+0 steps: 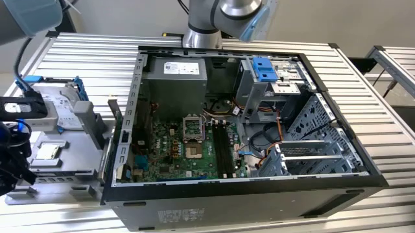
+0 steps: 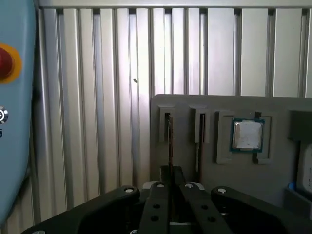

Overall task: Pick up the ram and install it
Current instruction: 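Pick up the ram and move it above insertion slot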

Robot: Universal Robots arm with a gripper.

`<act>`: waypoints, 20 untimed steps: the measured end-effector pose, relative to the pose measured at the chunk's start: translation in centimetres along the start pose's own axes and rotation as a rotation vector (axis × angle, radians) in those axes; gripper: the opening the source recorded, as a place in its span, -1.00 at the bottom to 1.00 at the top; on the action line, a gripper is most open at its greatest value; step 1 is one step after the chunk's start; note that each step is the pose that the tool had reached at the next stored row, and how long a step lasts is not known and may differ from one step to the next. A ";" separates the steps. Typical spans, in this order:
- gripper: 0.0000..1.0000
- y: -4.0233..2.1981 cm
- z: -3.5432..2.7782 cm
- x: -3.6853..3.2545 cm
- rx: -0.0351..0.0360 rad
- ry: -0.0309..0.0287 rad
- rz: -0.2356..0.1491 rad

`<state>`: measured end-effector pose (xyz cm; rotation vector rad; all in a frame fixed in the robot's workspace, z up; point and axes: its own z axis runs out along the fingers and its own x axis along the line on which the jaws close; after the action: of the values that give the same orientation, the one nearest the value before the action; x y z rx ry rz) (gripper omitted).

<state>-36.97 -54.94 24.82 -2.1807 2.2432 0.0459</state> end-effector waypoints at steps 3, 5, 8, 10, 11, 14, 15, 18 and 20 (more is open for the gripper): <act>-1.00 0.02 -1.37 -0.04 0.0000 -0.0001 0.000; -1.00 0.03 -2.26 -0.07 0.0000 0.0000 0.000; -1.00 0.04 -3.62 -0.11 0.0001 0.0007 0.000; -1.00 0.05 -4.53 -0.13 0.0000 0.0015 0.000; -1.00 0.06 -4.91 -0.14 0.0001 0.0017 0.000; -1.00 0.08 -6.32 -0.19 0.0001 0.0019 0.000; -1.00 0.08 -6.79 -0.20 0.0000 0.0021 0.000; -1.00 0.10 -8.13 -0.24 0.0001 0.0020 0.000; -1.00 0.12 -9.03 -0.27 0.0001 0.0019 0.000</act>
<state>-36.97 -54.93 33.85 -2.1815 2.2443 0.0436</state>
